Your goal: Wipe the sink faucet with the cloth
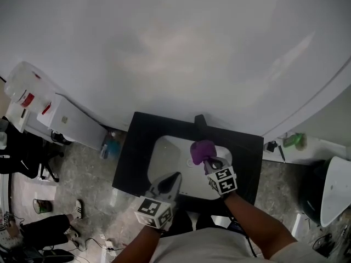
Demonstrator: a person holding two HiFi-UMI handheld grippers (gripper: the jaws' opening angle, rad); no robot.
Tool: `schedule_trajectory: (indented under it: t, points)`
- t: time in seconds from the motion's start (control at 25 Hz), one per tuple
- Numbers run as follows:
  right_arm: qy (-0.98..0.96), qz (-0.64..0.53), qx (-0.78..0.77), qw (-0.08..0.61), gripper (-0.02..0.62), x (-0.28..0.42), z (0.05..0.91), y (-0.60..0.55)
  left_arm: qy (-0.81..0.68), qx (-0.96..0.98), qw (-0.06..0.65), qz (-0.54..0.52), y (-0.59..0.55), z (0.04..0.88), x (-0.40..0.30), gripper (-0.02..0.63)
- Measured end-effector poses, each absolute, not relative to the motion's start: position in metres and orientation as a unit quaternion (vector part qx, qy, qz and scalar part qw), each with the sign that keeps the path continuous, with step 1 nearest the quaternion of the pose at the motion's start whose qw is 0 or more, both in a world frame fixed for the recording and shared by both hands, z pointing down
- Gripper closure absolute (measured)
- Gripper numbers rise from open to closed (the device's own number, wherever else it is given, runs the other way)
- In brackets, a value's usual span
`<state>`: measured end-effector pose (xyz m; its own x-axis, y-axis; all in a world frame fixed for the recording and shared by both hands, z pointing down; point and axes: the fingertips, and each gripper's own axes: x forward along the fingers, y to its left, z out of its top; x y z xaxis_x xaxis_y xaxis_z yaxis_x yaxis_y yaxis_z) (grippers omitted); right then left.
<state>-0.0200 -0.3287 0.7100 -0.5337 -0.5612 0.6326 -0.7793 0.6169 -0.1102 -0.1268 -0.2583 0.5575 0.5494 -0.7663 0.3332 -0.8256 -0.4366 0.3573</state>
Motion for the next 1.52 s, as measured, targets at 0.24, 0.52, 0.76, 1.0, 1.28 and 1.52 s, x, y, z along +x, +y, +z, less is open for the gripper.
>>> schedule_trajectory:
  t: [0.24, 0.52, 0.76, 1.0, 1.28, 1.52]
  points:
    - [-0.873, 0.111, 0.417, 0.225, 0.563, -0.042, 0.614, -0.446, -0.469, 0.849, 0.235, 0.062, -0.26, 0.545, -0.122, 0.6]
    - [-0.862, 0.099, 0.415, 0.273, 0.563, -0.057, 0.639, -0.497, -0.472, 0.849, 0.229, 0.069, -0.265, 0.541, -0.13, 0.6]
    - [-0.864, 0.145, 0.4, 0.269, 0.565, -0.027, 0.665, -0.394, -0.468, 0.853, 0.223, 0.063, -0.265, 0.535, -0.125, 0.6]
    - [-0.883, 0.13, 0.422, 0.158, 0.565, 0.017, 0.586, -0.334, -0.459, 0.868, 0.186, 0.048, -0.261, 0.493, -0.101, 0.6]
    - [-0.904, 0.035, 0.426, 0.033, 0.565, 0.035, 0.422, -0.284, -0.466, 0.876, 0.128, 0.017, -0.278, 0.426, -0.078, 0.6]
    - [-0.896, 0.01, 0.444, 0.014, 0.565, 0.039, 0.391, -0.272, -0.457, 0.886, 0.072, 0.03, -0.28, 0.397, -0.053, 0.6]
